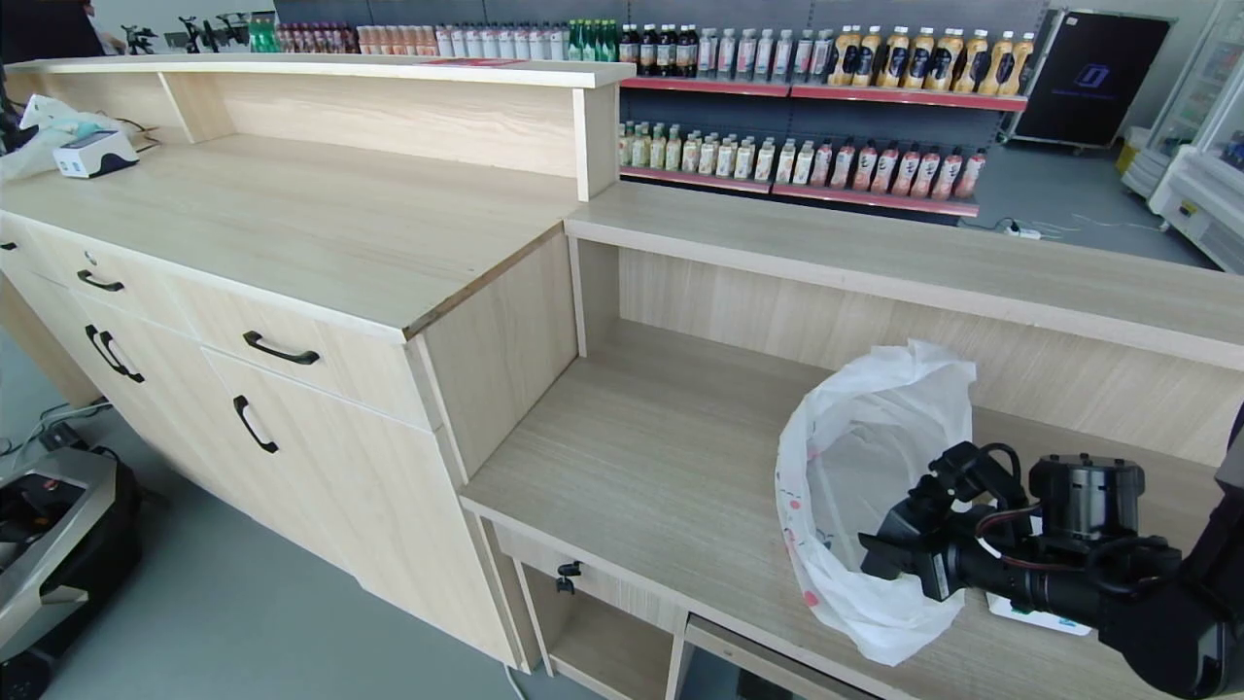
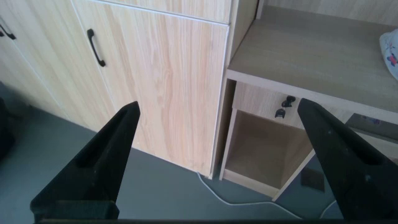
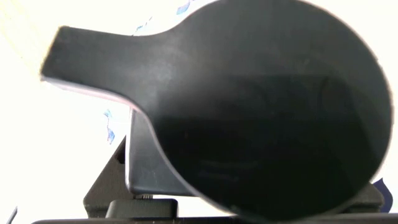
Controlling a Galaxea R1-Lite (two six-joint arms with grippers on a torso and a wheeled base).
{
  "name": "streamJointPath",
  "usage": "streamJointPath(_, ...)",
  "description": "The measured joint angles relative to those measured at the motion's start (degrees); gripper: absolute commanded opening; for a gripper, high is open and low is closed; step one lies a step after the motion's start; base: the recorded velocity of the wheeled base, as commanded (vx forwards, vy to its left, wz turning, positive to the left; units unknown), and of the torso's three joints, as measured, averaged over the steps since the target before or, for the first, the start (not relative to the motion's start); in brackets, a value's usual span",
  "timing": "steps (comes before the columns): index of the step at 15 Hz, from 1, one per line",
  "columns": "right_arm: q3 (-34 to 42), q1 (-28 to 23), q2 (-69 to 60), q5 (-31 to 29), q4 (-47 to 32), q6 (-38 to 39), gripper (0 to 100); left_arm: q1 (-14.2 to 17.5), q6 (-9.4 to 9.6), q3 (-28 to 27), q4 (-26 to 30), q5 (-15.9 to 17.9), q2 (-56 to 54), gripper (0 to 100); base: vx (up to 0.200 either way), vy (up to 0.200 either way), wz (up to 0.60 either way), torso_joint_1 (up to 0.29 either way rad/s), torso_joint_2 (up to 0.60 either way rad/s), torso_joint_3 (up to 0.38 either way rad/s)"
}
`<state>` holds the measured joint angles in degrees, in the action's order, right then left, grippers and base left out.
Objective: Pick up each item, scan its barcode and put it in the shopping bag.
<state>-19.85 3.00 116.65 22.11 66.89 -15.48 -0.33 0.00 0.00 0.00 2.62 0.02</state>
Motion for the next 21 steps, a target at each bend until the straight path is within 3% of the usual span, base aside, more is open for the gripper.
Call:
streamJointPath(9, 0.0, 0.1, 1.9, 0.0, 0.8, -2.5, 0, 0.0, 0.0, 0.0, 0.0, 0.0, 0.0, 100, 0.0, 0.0, 0.0, 0.0, 0.0, 0.0)
streamJointPath(10, 0.0, 0.0, 2.0, 0.0, 0.8, -2.6, 100, 0.0, 0.0, 0.0, 0.0, 0.0, 0.0, 100, 0.0, 0.0, 0.0, 0.0, 0.0, 0.0)
streamJointPath(21, -3.1, -0.5, -4.9, -0.1, 0.7, -2.0, 100, 0.0, 0.0, 0.0, 0.0, 0.0, 0.0, 100, 0.0, 0.0, 0.0, 0.0, 0.0, 0.0)
